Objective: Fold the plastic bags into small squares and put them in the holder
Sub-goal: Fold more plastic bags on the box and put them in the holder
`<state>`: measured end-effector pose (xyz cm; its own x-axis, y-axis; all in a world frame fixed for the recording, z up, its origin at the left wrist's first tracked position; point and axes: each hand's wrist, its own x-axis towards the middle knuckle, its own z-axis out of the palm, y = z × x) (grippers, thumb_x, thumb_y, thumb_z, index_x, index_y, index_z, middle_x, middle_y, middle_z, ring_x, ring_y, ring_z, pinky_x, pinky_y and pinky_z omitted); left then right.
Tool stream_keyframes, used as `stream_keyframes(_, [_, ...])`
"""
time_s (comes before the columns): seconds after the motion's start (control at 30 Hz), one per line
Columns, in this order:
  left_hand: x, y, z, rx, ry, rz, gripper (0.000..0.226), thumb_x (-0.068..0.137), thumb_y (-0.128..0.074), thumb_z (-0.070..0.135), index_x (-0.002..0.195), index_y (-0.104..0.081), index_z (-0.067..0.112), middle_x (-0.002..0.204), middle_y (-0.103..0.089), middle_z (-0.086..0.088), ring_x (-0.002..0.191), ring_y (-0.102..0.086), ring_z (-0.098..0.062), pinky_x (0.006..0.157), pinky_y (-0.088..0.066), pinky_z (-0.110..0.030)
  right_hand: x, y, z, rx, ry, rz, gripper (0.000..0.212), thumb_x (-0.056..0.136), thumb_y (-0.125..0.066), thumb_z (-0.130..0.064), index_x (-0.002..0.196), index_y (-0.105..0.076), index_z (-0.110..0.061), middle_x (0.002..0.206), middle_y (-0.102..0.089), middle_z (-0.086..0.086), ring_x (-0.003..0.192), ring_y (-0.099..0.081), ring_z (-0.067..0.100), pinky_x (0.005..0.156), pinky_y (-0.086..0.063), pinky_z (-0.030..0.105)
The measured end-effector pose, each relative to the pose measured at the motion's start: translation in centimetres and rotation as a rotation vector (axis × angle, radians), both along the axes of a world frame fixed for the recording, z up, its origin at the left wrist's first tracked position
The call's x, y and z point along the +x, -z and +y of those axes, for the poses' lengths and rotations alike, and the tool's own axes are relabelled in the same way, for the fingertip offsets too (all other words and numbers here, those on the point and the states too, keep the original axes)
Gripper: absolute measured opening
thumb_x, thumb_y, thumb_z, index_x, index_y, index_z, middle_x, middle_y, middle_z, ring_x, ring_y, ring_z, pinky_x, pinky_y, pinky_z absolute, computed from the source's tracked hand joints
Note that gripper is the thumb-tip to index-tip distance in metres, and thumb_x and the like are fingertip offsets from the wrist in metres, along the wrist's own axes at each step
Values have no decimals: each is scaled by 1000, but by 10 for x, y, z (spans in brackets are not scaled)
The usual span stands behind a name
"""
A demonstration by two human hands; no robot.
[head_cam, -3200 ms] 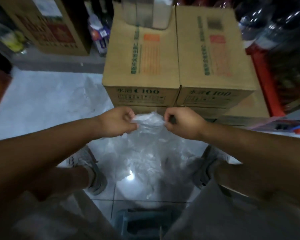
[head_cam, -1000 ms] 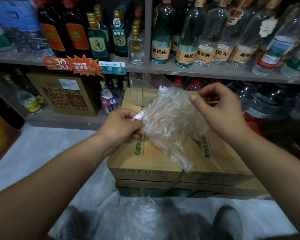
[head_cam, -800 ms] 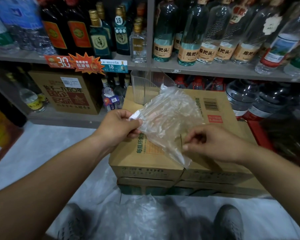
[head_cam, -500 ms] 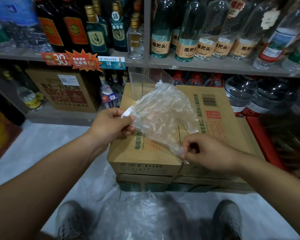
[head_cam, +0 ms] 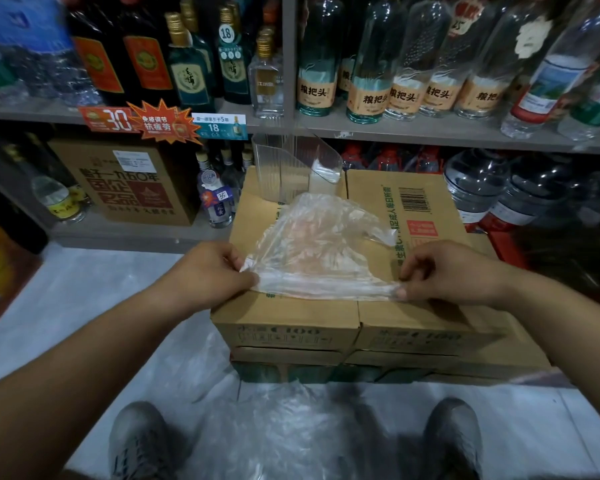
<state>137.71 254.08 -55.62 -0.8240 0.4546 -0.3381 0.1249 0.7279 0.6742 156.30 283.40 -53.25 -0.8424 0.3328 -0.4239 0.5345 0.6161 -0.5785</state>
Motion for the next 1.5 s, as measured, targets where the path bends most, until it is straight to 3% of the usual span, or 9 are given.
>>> stream_keyframes(0.27, [-17, -10, 25, 94, -7, 95, 36, 84, -75, 47, 91, -65, 13, 72, -73, -5, 72, -69, -25, 75, -57, -42, -34, 9, 16, -49, 365, 224, 18, 93, -71, -33, 98, -69, -15, 96, -69, 11, 81, -62, 23, 76, -54, 40])
stream_keyframes(0.47, [-26, 2, 52, 324, -161, -55, 24, 90, -75, 24, 96, -55, 11, 56, -58, -6, 39, -48, -14, 47, -38, -24, -54, 18, 8, -46, 429, 314, 9, 95, -70, -22, 96, -70, -13, 81, -68, 6, 61, -61, 15, 54, -49, 22])
stream_keyframes(0.63, [-33, 9, 60, 474, -295, -164, 26, 86, -78, 9, 104, -60, 7, 76, -62, -12, 63, -56, -22, 63, -48, -32, -56, 21, 12, -119, 455, 319, 9, 88, -77, -8, 95, -71, -8, 78, -69, 12, 60, -59, 15, 48, -48, 15])
stream_keyframes(0.7, [-36, 10, 60, 491, -314, -236, 21, 87, -75, 0, 100, -60, 7, 85, -63, -19, 72, -59, -26, 69, -52, -37, -53, 22, 18, -175, 493, 326, 11, 87, -77, -8, 96, -71, -8, 74, -68, 10, 59, -58, 14, 51, -50, 21])
stream_keyframes(0.83, [-39, 5, 55, 462, -335, -292, 11, 88, -57, -8, 87, -68, -11, 62, -58, -20, 35, -46, -19, 34, -32, -18, -49, 26, 28, -194, 551, 322, 10, 88, -76, -6, 95, -71, -1, 71, -65, 12, 57, -57, 16, 50, -53, 21])
stream_keyframes(0.97, [-40, 5, 53, 439, -316, -392, 33, 92, -57, 13, 59, -58, 14, 49, -53, -3, 37, -40, -15, 42, -20, -24, -46, 24, 28, -210, 506, 332, 4, 90, -73, -6, 87, -71, -6, 69, -64, 10, 59, -57, 17, 54, -53, 24])
stream_keyframes(1.1, [-41, 10, 56, 589, -310, -440, 20, 92, -71, 19, 92, -67, 0, 77, -64, -18, 59, -58, -24, 59, -50, -31, -45, 22, 26, -201, 459, 334, 8, 91, -68, -3, 84, -70, -8, 70, -66, 8, 62, -56, 17, 57, -50, 26])
stream_keyframes(1.33, [-40, 12, 58, 810, -392, -446, 22, 90, -66, -3, 112, -64, 0, 85, -69, -16, 69, -68, -22, 59, -60, -28, -44, 25, 31, -277, 566, 359, 6, 95, -64, -5, 89, -66, -8, 66, -65, 11, 59, -59, 20, 48, -47, 24])
stream_keyframes(1.5, [-43, 9, 54, 779, -448, -442, 5, 94, -67, 10, 95, -69, 6, 81, -69, -16, 63, -66, -23, 60, -59, -32, -45, 21, 31, -399, 600, 373, 6, 96, -65, -8, 89, -66, -10, 65, -63, 6, 54, -59, 11, 49, -48, 24])
